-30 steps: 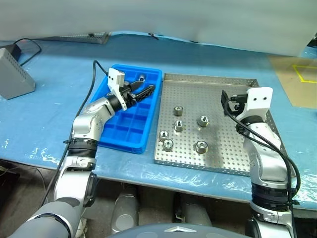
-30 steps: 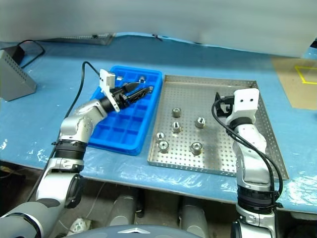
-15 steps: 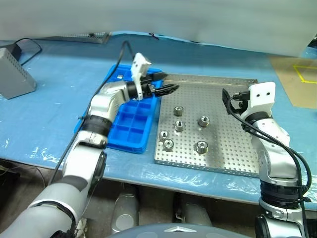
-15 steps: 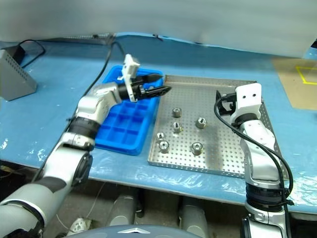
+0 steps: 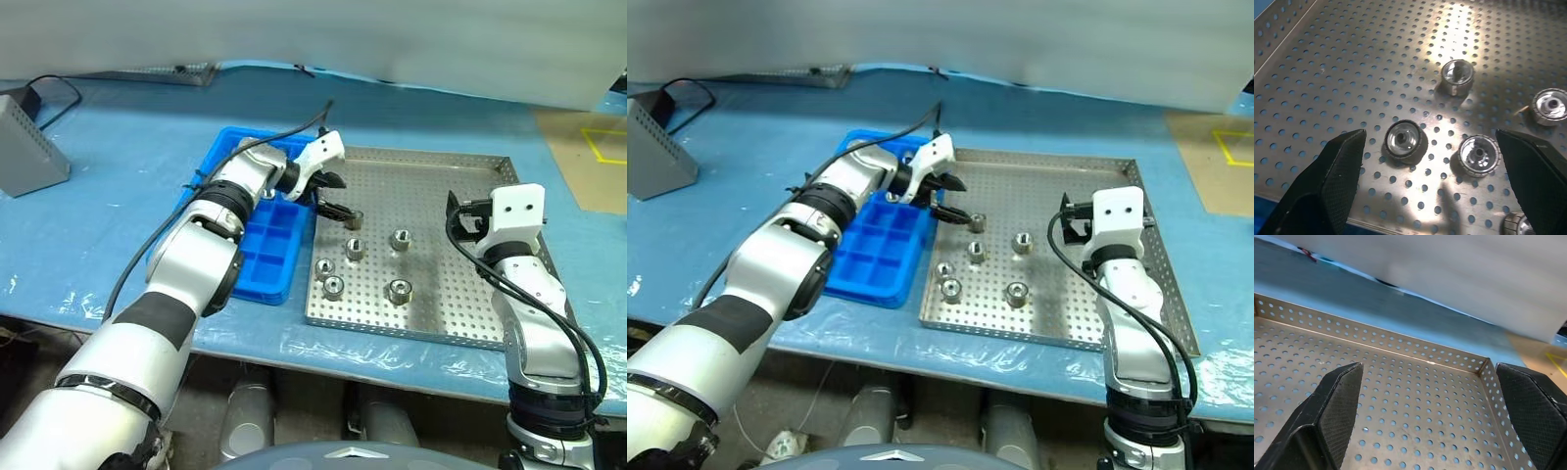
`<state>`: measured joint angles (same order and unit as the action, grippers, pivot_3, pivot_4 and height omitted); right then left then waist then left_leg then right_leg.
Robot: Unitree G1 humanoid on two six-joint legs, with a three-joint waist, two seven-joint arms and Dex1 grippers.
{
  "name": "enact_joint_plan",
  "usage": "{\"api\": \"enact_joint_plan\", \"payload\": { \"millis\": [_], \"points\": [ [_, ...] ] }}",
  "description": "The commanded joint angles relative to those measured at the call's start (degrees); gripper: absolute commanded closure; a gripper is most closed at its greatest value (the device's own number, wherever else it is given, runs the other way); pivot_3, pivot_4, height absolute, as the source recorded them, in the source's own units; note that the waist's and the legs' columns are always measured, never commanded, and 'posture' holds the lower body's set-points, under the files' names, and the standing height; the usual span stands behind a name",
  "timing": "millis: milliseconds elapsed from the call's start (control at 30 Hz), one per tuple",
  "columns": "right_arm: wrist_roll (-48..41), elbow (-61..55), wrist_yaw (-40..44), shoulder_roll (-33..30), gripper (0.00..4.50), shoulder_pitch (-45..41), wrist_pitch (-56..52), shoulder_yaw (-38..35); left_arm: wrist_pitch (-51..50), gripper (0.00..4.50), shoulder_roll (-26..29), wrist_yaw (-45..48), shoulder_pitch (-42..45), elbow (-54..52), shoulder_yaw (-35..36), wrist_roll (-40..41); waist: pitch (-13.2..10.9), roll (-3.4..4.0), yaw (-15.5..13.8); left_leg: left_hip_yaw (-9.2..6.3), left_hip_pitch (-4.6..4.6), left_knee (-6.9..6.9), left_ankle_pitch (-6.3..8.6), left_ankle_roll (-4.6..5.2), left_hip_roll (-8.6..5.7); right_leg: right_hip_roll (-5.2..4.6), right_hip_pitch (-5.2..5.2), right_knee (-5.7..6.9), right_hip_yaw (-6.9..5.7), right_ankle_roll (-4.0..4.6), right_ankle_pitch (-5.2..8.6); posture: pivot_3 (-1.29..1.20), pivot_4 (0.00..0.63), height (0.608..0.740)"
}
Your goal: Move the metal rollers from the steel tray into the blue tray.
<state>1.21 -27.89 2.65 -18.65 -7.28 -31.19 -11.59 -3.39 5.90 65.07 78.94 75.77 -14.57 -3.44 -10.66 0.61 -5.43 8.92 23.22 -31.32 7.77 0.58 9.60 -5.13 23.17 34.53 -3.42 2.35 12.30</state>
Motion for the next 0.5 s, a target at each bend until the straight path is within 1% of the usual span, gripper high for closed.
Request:
{"api": "enact_joint_plan", "payload": {
  "millis": [33,233,333,400,500],
  "points": [
    [1.96,-4.01,-1.7,0.58,0.0,1.4,0.44,-0.48,0.78,0.02,-3.05,-9.22,0.66,0.82,1.9,-1.69,-0.01,-0.02,0.11,0.0,0.0,-0.02,0.01,0.01,-0.01,-0.01,0.0,0.0,0.0,0.0,0.0,-0.2,0.15,0.74],
    [3.72,-5.6,-2.78,1.15,0.0,4.08,0.33,-0.82,-2.17,0.02,-5.91,-22.65,-1.77,2.15,4.98,-2.86,-0.01,-0.02,1.33,0.02,-0.04,-0.06,0.01,0.02,0.02,0.02,0.0,0.01,-0.02,-0.01,0.0,-0.23,0.15,0.74],
    [4.23,-6.06,-3.02,1.48,0.0,4.63,0.19,-0.82,-3.57,0.02,-6.05,-23.56,-2.7,2.27,6.19,-3.08,-0.01,-0.02,1.78,0.02,-0.04,-0.06,0.01,0.02,0.02,0.02,0.0,-0.01,-0.02,-0.01,0.0,-0.23,0.15,0.74],
    [4.42,-6.32,-3.11,1.67,0.0,5.14,0.15,-0.77,-4.79,0.02,-5.91,-25.36,-3.54,2.44,6.44,-3.8,-0.01,-0.02,1.74,0.02,-0.02,-0.06,0.01,0.02,0.02,0.03,0.01,-0.02,-0.04,-0.01,0.0,-0.24,0.15,0.74],
    [4.74,-6.34,-3.45,1.94,0.0,5.57,0.19,-0.86,-5.67,0.02,-6.01,-25.4,-4.68,2.47,6.58,-4.7,-0.01,-0.02,1.67,0.02,0.01,-0.06,0.04,0.07,0.01,0.02,0.0,-0.06,-0.05,-0.01,0.0,-0.24,0.15,0.74]
  ]
}}
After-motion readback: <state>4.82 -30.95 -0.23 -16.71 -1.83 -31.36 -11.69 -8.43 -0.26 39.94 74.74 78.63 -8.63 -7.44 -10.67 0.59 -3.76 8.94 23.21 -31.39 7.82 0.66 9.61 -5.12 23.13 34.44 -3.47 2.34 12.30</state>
